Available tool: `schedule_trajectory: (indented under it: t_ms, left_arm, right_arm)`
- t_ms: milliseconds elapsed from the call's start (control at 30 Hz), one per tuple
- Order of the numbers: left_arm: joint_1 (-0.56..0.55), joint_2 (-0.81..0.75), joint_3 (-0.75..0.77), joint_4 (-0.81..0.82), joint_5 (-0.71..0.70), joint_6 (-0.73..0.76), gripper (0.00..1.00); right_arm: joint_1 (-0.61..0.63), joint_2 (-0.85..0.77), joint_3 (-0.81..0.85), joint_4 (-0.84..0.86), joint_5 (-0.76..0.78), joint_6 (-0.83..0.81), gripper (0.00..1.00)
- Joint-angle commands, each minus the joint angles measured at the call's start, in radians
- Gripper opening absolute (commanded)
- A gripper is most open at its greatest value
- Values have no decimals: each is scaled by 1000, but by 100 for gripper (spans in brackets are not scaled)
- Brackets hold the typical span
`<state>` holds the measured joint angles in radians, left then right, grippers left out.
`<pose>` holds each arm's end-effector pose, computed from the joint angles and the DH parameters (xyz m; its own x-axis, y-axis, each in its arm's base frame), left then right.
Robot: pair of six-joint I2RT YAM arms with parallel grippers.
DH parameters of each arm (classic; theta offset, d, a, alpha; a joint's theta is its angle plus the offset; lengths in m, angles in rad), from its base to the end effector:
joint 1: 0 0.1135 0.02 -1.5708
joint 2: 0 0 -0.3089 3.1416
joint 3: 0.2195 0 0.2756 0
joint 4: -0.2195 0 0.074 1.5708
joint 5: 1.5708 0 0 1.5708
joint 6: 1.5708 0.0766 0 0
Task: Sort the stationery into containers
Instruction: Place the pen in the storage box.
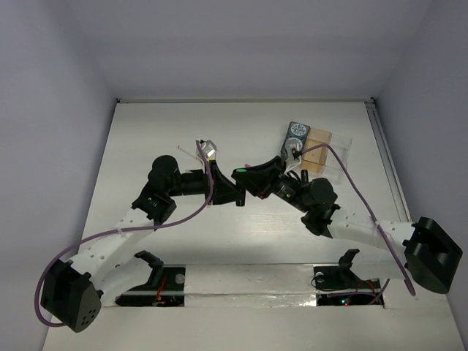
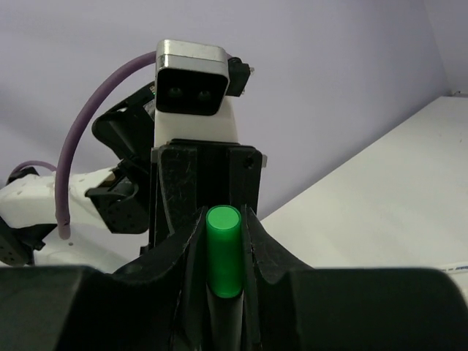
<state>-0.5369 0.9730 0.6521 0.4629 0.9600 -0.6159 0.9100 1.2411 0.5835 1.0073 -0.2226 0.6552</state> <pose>0.1716 -0.1752 0.3576 -0.4728 -0.1042 -0.8750 0.8785 0.0219 -0.4772 0.1765 0.2546 0.3398 -0.3800 0.4795 -0.7910 -0.8396 0.1800 0.5125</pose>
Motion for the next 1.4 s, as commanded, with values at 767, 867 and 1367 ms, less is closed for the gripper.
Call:
schedule_trajectory:
  t_ms: [767, 867, 1367]
  left_arm:
    - [118, -129, 34, 550, -398, -59, 0]
    - [118, -158, 11, 496, -412, -51, 0]
    - [94, -191, -311, 496, -423, -119, 0]
  right_arm:
    - [119, -49, -54, -535, -155, -23, 0]
    - [83, -48, -28, -556, -144, -31, 0]
    - [-443, -201, 82, -832, -77, -177, 0]
